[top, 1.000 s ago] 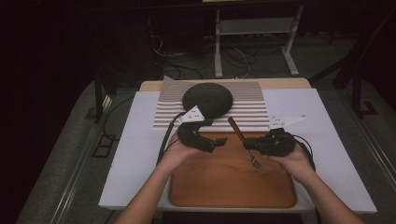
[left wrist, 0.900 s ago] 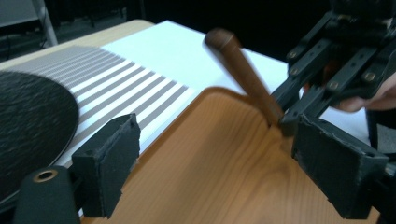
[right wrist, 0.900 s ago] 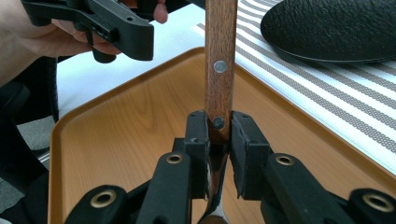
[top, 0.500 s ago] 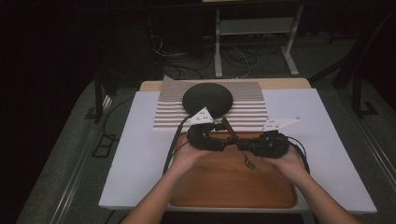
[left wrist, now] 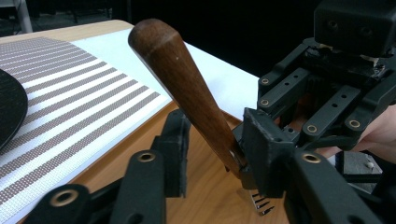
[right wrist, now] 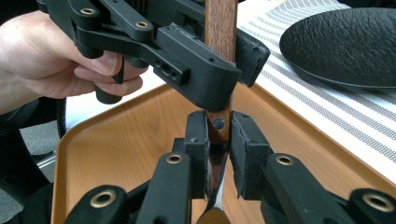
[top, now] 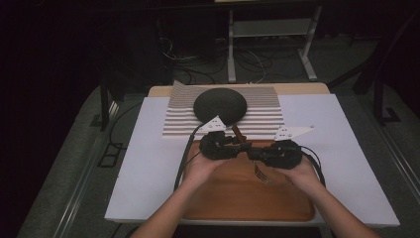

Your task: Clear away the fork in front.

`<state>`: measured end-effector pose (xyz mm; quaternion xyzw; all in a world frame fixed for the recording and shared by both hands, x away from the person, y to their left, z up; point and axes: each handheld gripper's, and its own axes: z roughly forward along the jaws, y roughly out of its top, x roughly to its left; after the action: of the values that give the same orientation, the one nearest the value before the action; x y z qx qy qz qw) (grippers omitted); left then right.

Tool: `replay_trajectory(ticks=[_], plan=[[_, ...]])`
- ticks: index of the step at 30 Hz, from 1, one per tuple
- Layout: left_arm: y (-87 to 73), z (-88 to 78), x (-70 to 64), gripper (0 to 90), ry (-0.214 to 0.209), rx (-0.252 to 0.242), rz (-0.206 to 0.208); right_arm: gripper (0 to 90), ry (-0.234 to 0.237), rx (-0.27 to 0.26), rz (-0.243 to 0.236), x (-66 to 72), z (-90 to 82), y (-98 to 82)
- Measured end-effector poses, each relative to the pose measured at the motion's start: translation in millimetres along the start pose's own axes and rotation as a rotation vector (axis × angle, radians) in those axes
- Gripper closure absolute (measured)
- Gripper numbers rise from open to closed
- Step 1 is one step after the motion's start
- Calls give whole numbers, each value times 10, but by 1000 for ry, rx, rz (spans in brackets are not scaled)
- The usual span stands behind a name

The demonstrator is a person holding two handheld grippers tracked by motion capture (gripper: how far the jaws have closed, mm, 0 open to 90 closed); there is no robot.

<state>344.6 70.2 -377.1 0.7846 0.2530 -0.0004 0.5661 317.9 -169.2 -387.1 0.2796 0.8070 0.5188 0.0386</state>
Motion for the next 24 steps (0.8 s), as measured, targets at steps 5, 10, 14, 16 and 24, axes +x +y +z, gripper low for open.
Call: replay_trajectory(ticks=[5,10,14,16,24], plan=[[9,-11,-11,694,-15,-15,-9,766,-9,2,-17,24,8,12],[21,-28,-25,740,-36,-29,-4,766,-12,0,-28,52,23,24],[36,-47,-45,758,-48,-35,13,764,-12,-1,-34,83,29,48],[41,-57,-46,761,-49,-39,20,761,-12,-7,-37,90,33,56],[71,-134,18,778,-60,-43,-1,504,-1,-11,-35,78,59,31]])
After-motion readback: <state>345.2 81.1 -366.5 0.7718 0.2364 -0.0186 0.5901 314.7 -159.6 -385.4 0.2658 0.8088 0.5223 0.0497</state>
